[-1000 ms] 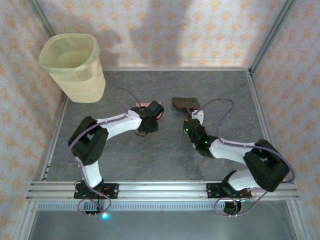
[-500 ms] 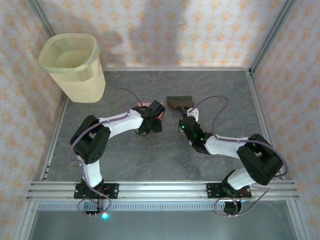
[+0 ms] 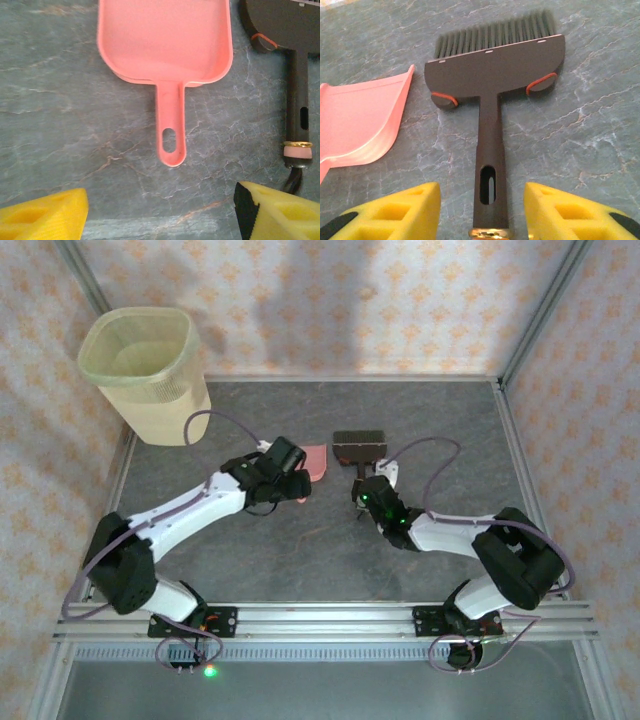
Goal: Sweep away the paper scraps from the table
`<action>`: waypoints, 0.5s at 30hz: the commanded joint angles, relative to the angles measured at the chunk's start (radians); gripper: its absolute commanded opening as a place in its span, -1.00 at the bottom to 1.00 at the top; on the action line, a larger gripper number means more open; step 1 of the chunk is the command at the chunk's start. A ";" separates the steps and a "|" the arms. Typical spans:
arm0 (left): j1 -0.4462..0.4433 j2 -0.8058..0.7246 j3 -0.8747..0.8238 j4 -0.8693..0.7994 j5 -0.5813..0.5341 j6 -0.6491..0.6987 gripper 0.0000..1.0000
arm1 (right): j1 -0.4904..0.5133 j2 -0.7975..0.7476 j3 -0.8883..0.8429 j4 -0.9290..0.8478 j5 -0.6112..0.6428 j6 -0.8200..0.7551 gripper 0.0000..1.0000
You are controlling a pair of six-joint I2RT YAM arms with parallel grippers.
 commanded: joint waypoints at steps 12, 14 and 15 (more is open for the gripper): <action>0.005 -0.390 -0.149 -0.147 -0.406 -0.140 0.55 | 0.004 -0.357 -0.228 0.133 0.301 0.129 0.41; 0.005 -0.464 -0.166 -0.171 -0.476 -0.169 0.56 | -0.016 -0.436 -0.244 0.063 0.366 0.171 0.41; 0.005 -0.509 -0.181 -0.176 -0.515 -0.186 0.57 | -0.038 -0.471 -0.252 0.027 0.372 0.196 0.42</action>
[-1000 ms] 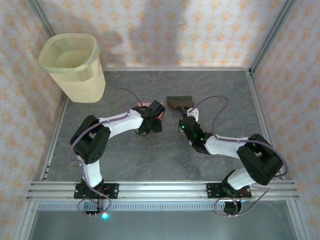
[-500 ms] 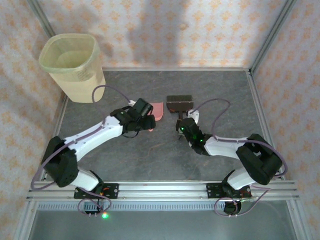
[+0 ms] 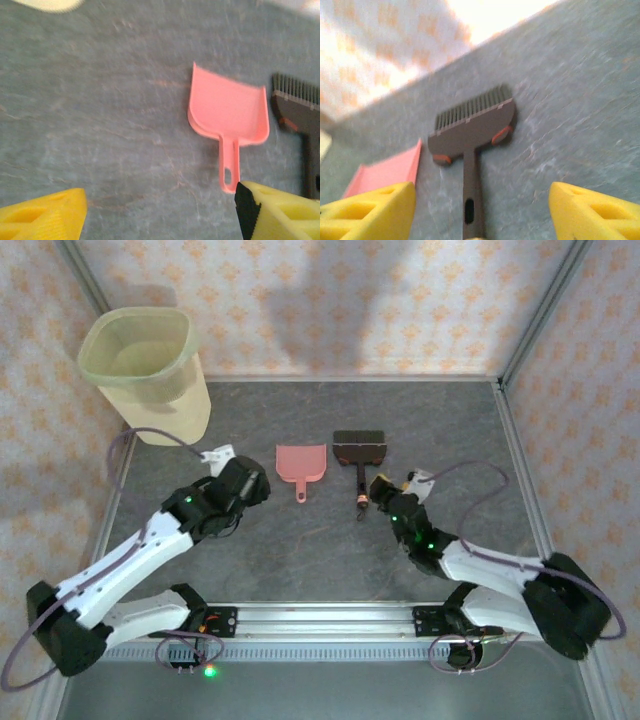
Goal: Sweep away the paper scraps from the table
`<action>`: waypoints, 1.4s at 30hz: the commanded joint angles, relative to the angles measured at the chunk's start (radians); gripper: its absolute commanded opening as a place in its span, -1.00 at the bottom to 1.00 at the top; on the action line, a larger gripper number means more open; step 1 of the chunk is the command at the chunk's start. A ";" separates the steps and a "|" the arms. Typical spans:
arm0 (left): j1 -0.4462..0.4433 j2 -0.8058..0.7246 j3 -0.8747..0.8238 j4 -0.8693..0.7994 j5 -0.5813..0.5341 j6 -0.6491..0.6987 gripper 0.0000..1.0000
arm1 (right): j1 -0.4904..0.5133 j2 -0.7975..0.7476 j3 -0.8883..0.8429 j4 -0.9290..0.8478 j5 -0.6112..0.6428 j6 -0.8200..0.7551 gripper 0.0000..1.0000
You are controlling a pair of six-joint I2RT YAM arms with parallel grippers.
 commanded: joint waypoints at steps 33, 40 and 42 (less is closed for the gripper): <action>0.454 -0.153 -0.585 1.011 -0.322 0.478 1.00 | -0.468 0.076 0.340 -0.389 -0.002 -0.097 0.99; 0.532 0.118 -0.540 1.116 -0.208 0.608 1.00 | -0.549 0.205 0.300 -0.170 -0.062 -0.478 0.98; 0.561 0.166 -0.541 1.133 -0.148 0.588 0.99 | -0.552 0.237 0.283 -0.136 -0.061 -0.567 0.98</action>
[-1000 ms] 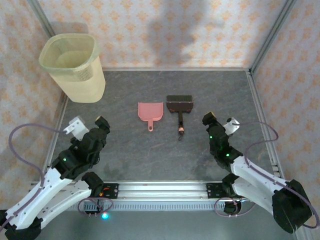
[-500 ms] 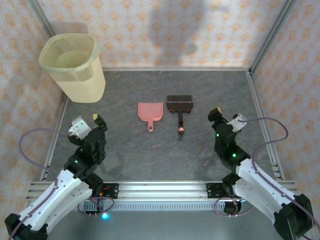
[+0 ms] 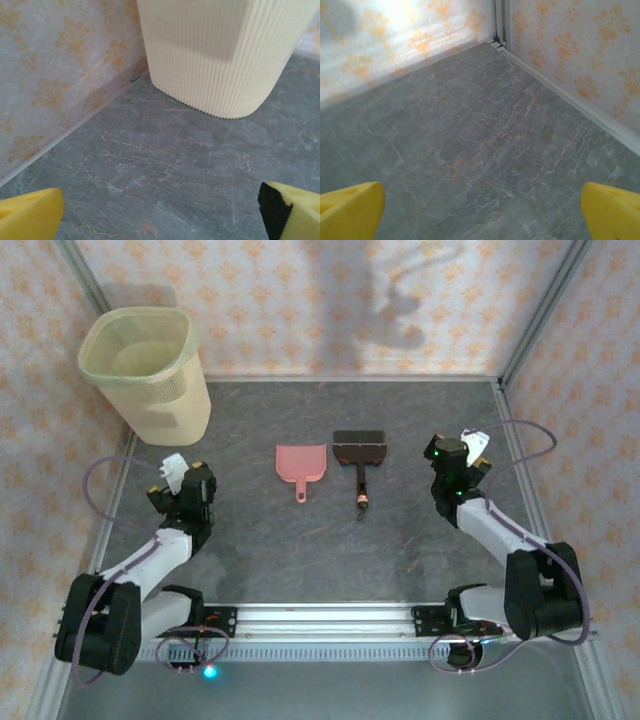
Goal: Sweep away the paper scraps from the table
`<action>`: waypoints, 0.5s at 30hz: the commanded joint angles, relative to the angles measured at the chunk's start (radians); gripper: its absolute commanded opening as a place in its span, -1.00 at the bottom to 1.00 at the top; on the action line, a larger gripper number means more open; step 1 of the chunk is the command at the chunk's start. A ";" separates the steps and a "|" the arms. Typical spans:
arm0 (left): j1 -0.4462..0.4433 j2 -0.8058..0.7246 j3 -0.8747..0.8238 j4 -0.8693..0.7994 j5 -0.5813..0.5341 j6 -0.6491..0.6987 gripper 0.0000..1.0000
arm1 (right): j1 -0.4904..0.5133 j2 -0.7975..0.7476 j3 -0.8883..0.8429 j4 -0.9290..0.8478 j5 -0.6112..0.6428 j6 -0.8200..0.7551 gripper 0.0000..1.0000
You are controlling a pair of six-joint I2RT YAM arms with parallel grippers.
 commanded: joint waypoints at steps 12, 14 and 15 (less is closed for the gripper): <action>0.114 0.187 0.038 0.234 0.225 0.095 1.00 | -0.065 0.152 -0.183 0.433 -0.222 -0.285 0.98; 0.117 0.202 0.001 0.333 0.233 0.109 1.00 | -0.084 0.183 -0.209 0.507 -0.260 -0.271 0.99; 0.119 0.220 -0.018 0.381 0.236 0.110 0.99 | -0.088 0.200 -0.230 0.566 -0.261 -0.265 0.99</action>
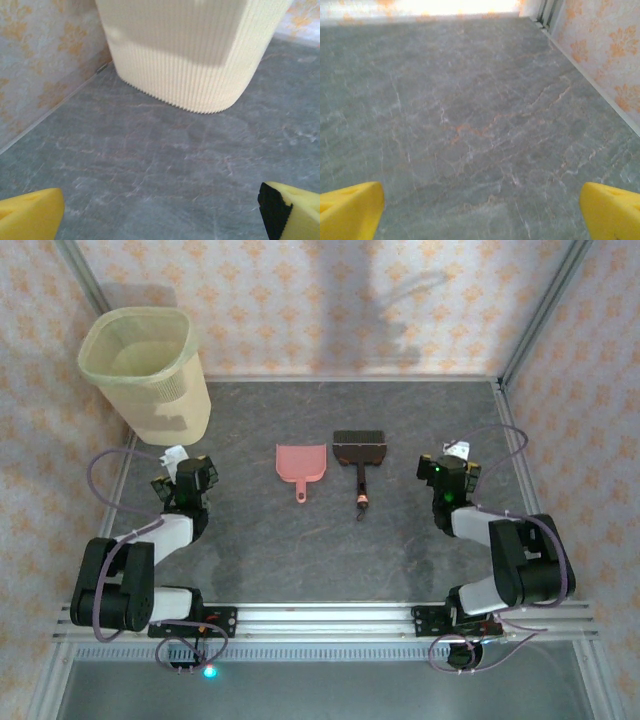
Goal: Sweep away the paper scraps from the table
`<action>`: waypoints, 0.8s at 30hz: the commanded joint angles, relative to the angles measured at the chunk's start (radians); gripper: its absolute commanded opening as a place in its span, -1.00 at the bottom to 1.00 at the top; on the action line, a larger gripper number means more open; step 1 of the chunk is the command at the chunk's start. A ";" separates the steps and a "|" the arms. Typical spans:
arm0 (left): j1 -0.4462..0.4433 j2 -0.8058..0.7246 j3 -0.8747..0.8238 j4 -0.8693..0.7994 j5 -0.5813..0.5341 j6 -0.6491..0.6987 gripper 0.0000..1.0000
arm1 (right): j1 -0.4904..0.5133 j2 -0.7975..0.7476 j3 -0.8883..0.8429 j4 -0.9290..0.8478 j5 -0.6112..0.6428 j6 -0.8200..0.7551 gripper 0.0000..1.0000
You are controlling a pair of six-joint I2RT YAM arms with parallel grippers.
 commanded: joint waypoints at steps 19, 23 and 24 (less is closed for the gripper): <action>-0.025 0.170 -0.024 0.285 0.181 0.174 1.00 | -0.030 0.076 -0.095 0.267 -0.077 0.019 0.99; -0.028 0.169 -0.020 0.275 0.175 0.174 1.00 | -0.079 0.084 -0.036 0.164 -0.078 0.084 0.99; -0.030 0.168 -0.018 0.271 0.174 0.176 1.00 | -0.078 0.087 -0.040 0.172 -0.079 0.083 0.99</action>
